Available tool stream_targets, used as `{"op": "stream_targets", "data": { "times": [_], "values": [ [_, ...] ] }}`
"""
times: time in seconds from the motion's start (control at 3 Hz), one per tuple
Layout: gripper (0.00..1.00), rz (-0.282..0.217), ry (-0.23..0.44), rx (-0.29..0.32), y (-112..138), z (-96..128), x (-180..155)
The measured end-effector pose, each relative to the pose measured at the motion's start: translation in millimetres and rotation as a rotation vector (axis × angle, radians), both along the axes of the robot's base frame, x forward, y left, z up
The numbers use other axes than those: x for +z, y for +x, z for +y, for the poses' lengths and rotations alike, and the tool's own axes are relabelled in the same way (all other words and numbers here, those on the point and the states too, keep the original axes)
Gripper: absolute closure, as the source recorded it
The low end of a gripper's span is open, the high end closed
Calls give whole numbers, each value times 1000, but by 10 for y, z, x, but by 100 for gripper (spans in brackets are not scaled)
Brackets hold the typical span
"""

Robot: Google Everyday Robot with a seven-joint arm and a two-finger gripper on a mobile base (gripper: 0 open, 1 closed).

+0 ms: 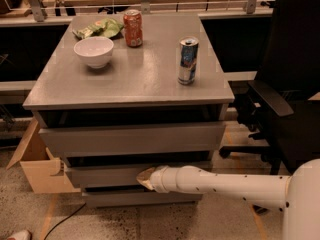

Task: Close middle drawer

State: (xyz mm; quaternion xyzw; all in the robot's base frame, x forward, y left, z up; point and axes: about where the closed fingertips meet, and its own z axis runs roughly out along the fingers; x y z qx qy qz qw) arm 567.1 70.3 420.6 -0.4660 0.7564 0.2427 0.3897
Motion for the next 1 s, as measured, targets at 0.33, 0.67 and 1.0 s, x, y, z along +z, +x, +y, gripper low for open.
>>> {"op": "stream_targets", "data": {
  "times": [0.33,0.67,1.0],
  "values": [
    [100,46,-8,-57,-140,-230,-29],
    [100,136,-5,-146,-337,-640,-144],
    [100,207,-23,-230,-441,-1114,-240]
  ]
}}
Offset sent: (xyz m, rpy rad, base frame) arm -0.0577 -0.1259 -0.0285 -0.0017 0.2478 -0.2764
